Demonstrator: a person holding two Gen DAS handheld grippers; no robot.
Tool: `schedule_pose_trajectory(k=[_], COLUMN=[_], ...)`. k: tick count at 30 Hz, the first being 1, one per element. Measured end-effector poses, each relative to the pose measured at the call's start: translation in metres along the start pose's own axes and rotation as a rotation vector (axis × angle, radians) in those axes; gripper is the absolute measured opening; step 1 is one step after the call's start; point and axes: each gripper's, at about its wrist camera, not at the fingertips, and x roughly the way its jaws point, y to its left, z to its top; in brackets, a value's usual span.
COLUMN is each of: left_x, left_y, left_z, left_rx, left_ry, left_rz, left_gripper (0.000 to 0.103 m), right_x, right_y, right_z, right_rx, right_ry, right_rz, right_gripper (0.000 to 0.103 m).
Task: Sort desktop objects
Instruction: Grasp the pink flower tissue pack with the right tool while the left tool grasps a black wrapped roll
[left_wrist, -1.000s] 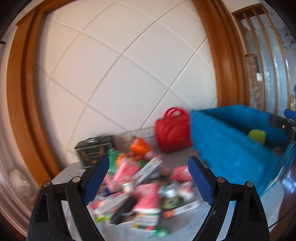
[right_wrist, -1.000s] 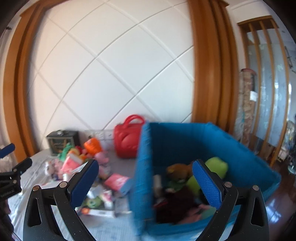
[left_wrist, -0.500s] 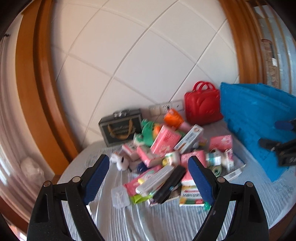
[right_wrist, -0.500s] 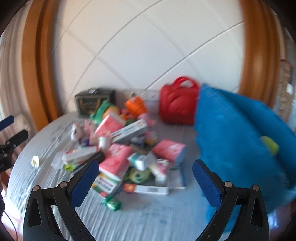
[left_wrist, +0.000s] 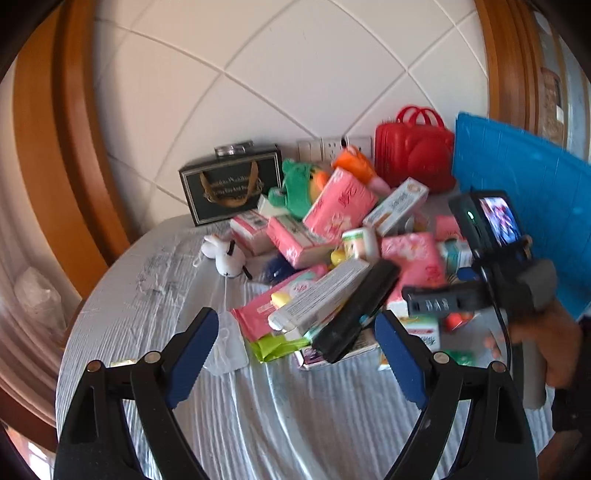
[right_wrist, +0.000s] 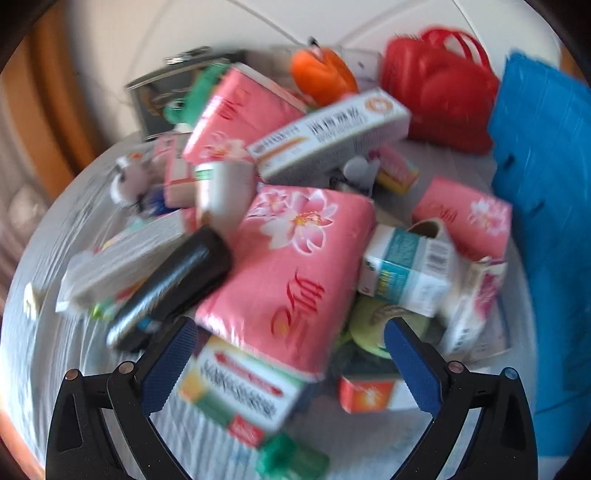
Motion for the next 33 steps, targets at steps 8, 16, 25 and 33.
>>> schedule_pose_trajectory(k=[8, 16, 25, 33], left_x=[0.028, 0.059, 0.079, 0.140], left_y=[0.014, -0.025, -0.066, -0.052], left_z=[0.002, -0.007, -0.044, -0.066], left_rx=[0.039, 0.139, 0.274, 0.220], left_ry=[0.024, 0.024, 0.101, 0.263], left_rz=[-0.082, -0.277, -0.397, -0.354], left_gripper=[0.087, 0.087, 0.072, 0.067], right_x=[0.043, 0.008, -0.053, -0.056], right_y=[0.013, -0.017, -0.074, -0.080], right_z=[0.014, -0.010, -0.045, -0.054], right_rx=[0.055, -0.019, 0.071, 0.097], right_ry=[0.073, 0.018, -0.035, -0.018], right_rz=[-0.103, -0.076, 0.001, 0.065], right_gripper=[0.103, 0.089, 0.089, 0.090])
